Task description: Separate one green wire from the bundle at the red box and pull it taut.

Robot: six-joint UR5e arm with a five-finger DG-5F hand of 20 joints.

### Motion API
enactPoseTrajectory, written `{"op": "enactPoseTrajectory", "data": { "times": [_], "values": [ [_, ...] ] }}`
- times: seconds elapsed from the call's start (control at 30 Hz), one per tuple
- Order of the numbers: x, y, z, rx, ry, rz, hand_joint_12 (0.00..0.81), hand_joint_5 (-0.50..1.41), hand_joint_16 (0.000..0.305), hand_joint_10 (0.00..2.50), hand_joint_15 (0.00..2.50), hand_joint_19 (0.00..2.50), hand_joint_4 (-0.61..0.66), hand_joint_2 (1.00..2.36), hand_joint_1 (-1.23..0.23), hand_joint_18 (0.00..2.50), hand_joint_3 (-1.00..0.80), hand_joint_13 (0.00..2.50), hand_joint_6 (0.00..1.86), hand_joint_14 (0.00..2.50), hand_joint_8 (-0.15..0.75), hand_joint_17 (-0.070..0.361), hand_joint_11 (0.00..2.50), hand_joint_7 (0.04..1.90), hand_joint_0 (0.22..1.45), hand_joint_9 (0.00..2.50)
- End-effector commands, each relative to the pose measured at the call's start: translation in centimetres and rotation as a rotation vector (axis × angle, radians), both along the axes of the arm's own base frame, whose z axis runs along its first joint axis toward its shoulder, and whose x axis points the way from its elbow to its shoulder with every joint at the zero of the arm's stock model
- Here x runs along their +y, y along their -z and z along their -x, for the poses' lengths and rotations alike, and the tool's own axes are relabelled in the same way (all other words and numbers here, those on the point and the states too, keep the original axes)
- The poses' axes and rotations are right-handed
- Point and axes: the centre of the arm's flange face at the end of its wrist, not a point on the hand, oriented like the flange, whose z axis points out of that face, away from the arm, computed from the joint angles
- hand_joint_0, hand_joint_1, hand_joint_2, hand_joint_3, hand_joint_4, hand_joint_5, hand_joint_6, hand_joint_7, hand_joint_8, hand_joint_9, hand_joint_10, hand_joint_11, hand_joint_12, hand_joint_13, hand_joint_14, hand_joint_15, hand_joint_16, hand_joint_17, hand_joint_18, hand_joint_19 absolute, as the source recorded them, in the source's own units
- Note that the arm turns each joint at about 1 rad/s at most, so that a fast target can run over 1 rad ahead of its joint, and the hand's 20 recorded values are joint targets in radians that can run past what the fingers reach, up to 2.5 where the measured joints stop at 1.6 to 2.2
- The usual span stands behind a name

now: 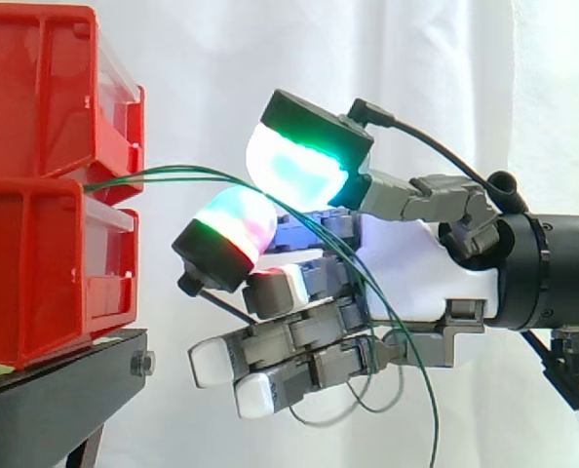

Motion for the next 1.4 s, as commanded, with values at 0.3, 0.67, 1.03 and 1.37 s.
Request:
{"op": "enactPoseTrajectory", "data": {
  "times": [0.3, 0.67, 1.03, 1.37],
  "values": [
    [0.3, 1.6, 0.6, 0.03, 0.031, 0.0, 0.402, -0.18, 0.057, 0.02, 0.5, 0.51, 0.12, 1.0, -0.6, 0.61, -0.5, 0.67, 0.87, 0.02, 0.319, 0.128, 0.98, 0.93, 0.5, 1.05],
    [0.6, 2.1, 0.6, 0.007, 0.062, -0.026, 0.371, -0.2, 0.052, 0.02, 0.53, 0.52, 0.1, 1.0, -0.83, 0.65, -0.5, 0.74, 0.87, 0.02, 0.285, 0.118, 1.03, 0.92, 0.59, 1.03],
    [1.0, 2.1, 0.6, 0.006, 0.073, -0.059, 0.364, -0.22, 0.051, 0.02, 0.54, 0.51, 0.02, 1.02, -0.88, 0.69, -0.31, 0.76, 0.91, 0.02, 0.27, 0.114, 1.05, 0.94, 0.74, 1.0],
    [1.2, 2.0, 0.5, 0.003, 0.07, -0.06, 0.354, -0.2, 0.049, 0.02, 0.55, 0.5, -0.01, 1.0, -0.92, 0.74, -0.5, 0.8, 0.92, 0.02, 0.266, 0.11, 1.06, 0.94, 0.81, 1.03]
  ]
}}
